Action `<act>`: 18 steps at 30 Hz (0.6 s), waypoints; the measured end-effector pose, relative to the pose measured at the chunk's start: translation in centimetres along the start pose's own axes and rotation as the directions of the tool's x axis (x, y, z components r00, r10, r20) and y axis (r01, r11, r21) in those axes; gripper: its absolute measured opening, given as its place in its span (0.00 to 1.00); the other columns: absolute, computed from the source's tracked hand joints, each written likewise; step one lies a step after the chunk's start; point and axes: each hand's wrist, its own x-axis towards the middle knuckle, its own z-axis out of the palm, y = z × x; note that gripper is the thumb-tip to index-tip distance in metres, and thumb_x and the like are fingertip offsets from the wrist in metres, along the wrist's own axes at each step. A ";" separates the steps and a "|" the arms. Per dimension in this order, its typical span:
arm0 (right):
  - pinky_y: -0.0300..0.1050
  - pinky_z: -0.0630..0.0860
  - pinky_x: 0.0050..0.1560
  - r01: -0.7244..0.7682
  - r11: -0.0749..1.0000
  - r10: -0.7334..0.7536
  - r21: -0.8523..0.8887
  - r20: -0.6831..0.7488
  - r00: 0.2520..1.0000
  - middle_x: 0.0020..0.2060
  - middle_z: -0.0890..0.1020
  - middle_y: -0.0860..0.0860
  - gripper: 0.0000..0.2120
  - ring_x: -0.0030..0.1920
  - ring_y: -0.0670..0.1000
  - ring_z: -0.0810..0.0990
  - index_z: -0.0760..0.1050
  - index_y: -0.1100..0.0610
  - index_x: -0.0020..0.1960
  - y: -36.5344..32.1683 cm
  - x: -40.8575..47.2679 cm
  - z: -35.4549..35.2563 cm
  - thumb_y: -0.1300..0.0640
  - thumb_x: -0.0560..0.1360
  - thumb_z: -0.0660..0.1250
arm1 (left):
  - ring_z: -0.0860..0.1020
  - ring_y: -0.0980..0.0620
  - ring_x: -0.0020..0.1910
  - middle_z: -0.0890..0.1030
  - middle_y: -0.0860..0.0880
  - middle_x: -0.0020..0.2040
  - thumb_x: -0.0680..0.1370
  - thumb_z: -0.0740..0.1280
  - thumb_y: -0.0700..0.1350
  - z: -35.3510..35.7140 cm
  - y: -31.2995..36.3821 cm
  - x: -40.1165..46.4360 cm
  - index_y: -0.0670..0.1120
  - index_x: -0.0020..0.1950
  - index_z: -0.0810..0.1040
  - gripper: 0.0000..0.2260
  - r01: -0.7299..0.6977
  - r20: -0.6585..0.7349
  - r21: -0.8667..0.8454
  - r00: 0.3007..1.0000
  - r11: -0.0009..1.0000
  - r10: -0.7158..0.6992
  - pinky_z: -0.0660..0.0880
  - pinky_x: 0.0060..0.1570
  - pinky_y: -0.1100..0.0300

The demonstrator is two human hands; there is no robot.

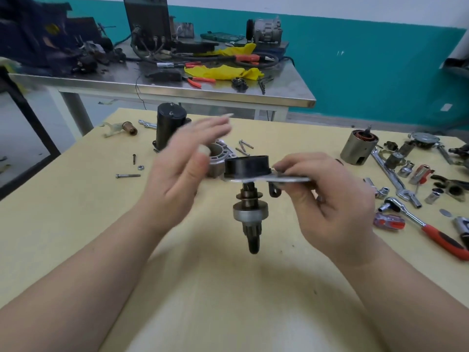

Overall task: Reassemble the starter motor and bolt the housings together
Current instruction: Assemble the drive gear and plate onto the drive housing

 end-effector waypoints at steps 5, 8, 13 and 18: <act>0.46 0.83 0.47 -0.021 0.999 0.019 -0.039 -0.067 0.998 0.49 0.84 0.61 0.03 0.47 0.51 0.85 0.79 0.70 0.48 0.8 -0.6 0.6 0.71 0.80 0.67 | 0.74 0.57 0.68 0.74 0.60 0.69 0.74 0.75 0.69 -5.2 -3.8 0.8 0.62 0.75 0.73 0.32 0.414 0.164 0.398 0.846 0.819 -0.507 0.73 0.67 0.53; 0.52 0.83 0.44 -0.132 0.984 0.148 0.120 -0.140 0.979 0.51 0.83 0.56 0.03 0.46 0.51 0.86 0.77 0.61 0.53 1.0 -0.9 1.2 0.67 0.83 0.65 | 0.77 0.58 0.60 0.77 0.63 0.62 0.69 0.84 0.61 -5.2 -5.2 0.3 0.69 0.66 0.75 0.29 0.455 0.343 0.536 0.653 0.711 -0.676 0.73 0.55 0.65; 0.56 0.81 0.44 -0.219 0.922 0.281 0.319 -0.163 0.946 0.50 0.82 0.54 0.04 0.43 0.56 0.84 0.75 0.48 0.54 0.2 -1.5 2.2 0.57 0.85 0.66 | 0.85 0.55 0.50 0.87 0.52 0.53 0.71 0.85 0.52 -4.4 -5.9 0.2 0.57 0.56 0.87 0.16 0.734 0.147 0.079 0.661 0.675 -0.736 0.82 0.50 0.59; 0.55 0.78 0.40 -0.194 0.931 0.214 0.309 -0.032 0.976 0.46 0.80 0.55 0.05 0.39 0.57 0.82 0.72 0.53 0.52 -0.5 -2.6 3.3 0.55 0.85 0.65 | 0.88 0.38 0.55 0.85 0.34 0.63 0.78 0.73 0.54 -2.2 -3.3 0.5 0.39 0.61 0.87 0.21 0.681 0.428 -0.724 0.565 0.106 -0.705 0.87 0.47 0.53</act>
